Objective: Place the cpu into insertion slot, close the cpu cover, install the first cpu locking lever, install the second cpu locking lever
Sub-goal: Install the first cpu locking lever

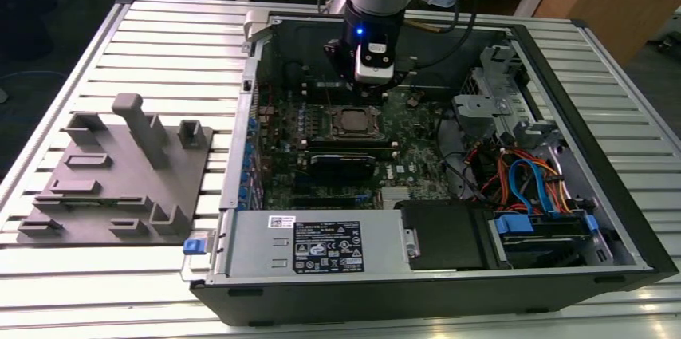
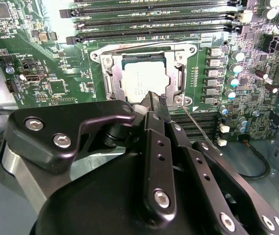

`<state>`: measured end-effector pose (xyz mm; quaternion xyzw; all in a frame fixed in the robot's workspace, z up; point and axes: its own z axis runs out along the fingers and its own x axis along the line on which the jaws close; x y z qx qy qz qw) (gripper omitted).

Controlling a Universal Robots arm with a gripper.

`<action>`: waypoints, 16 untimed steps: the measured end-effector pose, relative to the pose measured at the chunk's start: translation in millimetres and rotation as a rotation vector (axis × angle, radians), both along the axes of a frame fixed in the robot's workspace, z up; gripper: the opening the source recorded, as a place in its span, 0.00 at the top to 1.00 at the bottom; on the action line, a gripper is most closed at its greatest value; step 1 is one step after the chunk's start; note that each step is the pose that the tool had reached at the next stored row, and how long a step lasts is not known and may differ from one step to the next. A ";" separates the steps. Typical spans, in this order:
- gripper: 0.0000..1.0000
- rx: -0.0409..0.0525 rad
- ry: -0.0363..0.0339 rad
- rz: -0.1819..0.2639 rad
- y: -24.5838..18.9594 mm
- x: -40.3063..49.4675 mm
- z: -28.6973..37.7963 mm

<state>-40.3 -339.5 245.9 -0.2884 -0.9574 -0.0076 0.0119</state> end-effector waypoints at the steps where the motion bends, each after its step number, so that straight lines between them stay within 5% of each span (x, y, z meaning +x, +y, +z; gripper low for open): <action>1: 0.90 0.0000 0.0000 0.000 0.0 0.0 0.0; 6: 0.90 -0.0001 0.0001 0.011 0.0 -0.1 0.0; 16: 0.90 0.0001 -0.0009 0.121 0.0 -2.2 -0.2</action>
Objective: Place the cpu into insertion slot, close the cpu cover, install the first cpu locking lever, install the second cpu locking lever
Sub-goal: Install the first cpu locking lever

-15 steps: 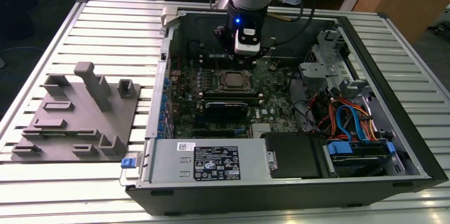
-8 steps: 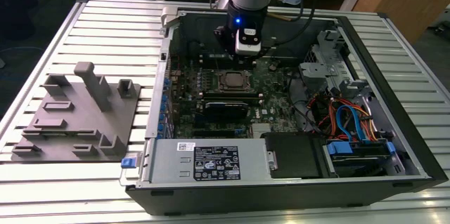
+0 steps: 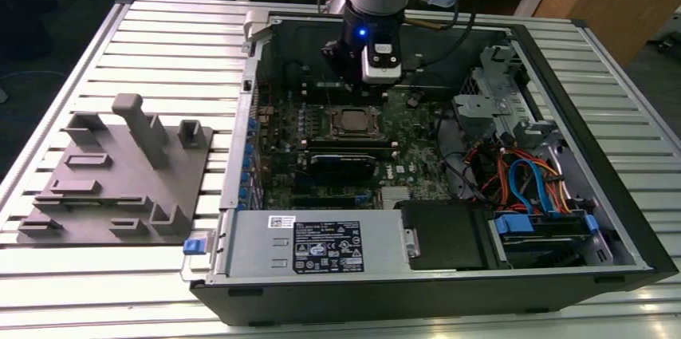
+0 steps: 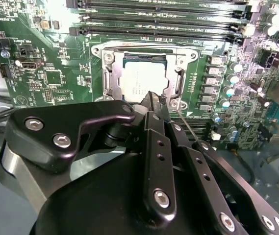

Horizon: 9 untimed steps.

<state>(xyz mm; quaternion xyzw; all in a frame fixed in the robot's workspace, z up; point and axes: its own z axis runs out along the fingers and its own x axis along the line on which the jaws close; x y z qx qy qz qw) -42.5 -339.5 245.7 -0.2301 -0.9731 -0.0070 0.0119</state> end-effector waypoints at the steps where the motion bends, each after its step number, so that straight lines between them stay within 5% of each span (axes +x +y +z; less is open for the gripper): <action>1: 0.90 -0.0001 -0.0024 0.000 0.0 -1.3 0.0; 9: 0.90 0.0001 -0.0066 0.060 0.0 -4.4 -0.6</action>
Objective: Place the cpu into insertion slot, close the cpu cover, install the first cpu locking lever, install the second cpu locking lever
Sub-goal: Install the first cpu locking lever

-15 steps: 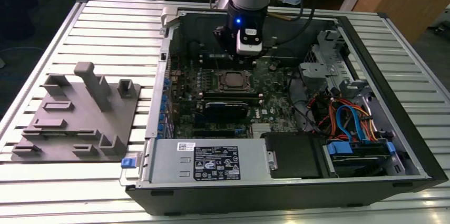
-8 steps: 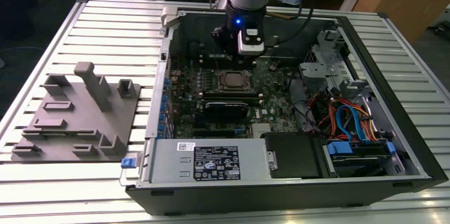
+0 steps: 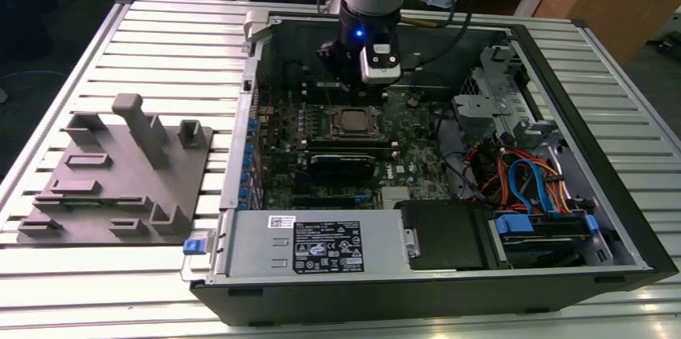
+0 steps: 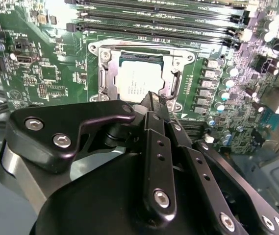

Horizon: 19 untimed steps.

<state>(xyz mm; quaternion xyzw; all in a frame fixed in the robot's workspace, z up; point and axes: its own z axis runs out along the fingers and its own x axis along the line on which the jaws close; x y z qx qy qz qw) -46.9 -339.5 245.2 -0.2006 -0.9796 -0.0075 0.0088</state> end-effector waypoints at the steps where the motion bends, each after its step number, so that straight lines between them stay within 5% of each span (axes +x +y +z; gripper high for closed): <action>1: 0.90 0.0003 -0.0004 0.008 0.0 0.0 -0.1; 6: 0.90 0.0183 -0.0044 0.032 0.0 -0.2 -0.9; 9: 0.90 0.0351 -0.0161 0.035 0.0 -2.0 -1.3; 11: 0.90 0.0443 -0.0166 0.044 0.0 -2.4 -1.6; 19: 0.90 0.0494 -0.0153 0.110 0.0 -7.4 -3.4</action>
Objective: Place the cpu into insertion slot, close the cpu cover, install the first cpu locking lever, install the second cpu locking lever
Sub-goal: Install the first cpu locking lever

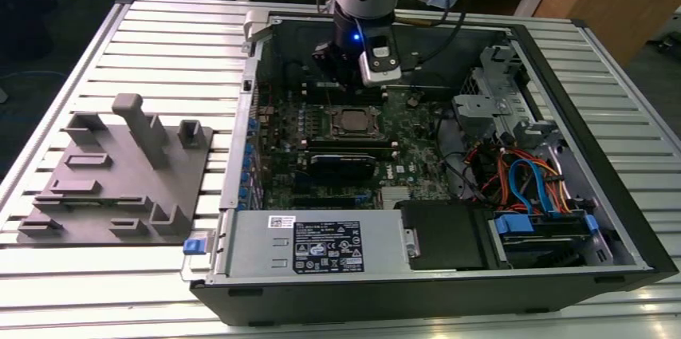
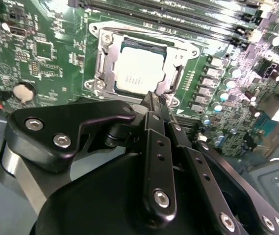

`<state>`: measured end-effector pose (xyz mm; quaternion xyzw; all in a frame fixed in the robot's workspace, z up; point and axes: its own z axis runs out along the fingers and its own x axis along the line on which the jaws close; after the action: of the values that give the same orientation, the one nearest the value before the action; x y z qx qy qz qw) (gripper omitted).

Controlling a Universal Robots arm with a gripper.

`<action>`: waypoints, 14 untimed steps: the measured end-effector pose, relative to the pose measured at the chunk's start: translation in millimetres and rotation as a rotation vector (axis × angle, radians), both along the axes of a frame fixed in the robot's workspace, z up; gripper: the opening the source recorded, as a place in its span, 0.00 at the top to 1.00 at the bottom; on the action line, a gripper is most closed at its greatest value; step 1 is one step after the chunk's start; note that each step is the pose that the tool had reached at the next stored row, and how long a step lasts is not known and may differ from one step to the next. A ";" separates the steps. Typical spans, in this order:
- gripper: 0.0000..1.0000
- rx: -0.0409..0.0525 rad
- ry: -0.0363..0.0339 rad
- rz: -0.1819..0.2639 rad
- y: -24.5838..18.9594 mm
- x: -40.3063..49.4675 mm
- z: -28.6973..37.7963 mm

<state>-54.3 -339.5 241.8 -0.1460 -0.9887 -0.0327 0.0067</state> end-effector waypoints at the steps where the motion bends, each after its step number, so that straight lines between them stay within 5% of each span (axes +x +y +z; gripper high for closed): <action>1: 0.90 0.0001 0.0000 0.005 0.0 -1.3 -0.2; 6: 0.90 0.0001 -0.0001 0.024 0.0 -8.8 -0.4; 14: 0.90 0.0000 0.0000 0.025 0.0 -9.1 -0.4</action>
<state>-63.4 -339.5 241.4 -0.1339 -0.9904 -0.0326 0.0071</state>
